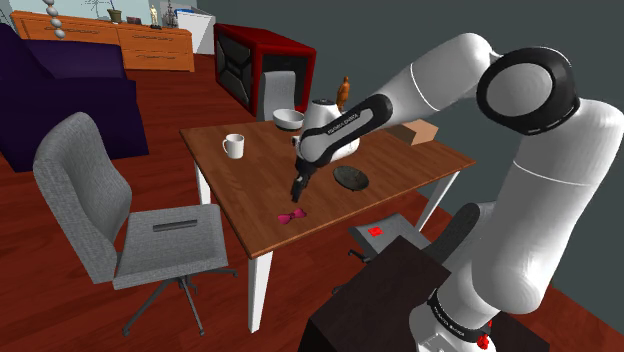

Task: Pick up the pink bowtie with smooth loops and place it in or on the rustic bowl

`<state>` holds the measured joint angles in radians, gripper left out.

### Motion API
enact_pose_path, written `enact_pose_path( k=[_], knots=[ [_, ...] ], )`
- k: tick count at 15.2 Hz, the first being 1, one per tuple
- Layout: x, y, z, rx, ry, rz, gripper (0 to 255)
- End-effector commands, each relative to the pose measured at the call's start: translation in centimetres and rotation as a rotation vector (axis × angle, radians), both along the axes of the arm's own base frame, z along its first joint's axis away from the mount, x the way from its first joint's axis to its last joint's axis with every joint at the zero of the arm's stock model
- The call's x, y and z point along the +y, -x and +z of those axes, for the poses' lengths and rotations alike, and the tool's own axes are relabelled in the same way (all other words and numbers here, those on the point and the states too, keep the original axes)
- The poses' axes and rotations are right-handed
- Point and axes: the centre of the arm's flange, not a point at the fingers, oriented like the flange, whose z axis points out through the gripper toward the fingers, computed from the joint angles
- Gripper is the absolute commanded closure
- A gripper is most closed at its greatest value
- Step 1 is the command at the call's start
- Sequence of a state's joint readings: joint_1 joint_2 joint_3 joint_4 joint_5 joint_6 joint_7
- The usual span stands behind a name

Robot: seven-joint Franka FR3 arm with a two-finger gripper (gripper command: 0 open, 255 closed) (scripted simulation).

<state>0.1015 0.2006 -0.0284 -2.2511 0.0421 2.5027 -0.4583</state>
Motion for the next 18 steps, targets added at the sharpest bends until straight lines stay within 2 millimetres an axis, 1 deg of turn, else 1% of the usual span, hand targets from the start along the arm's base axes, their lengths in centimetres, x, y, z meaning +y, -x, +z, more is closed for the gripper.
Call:
enact_pose_path(
  k=[1,7,8,15,16,18],
  knots=[
    [0.7,-1.4,-2.4,0.011,0.006,0.033,0],
    [2.0,-4.6,-9.7,0.043,0.025,0.128,0],
    [2.2,-5.0,-10.6,0.047,0.027,0.138,0],
    [2.2,-5.0,-14.3,0.047,0.027,0.138,0],
    [2.2,-5.0,-14.6,0.047,0.027,0.138,0],
    [2.2,-5.0,-14.6,0.047,0.027,0.138,0]
  ],
)
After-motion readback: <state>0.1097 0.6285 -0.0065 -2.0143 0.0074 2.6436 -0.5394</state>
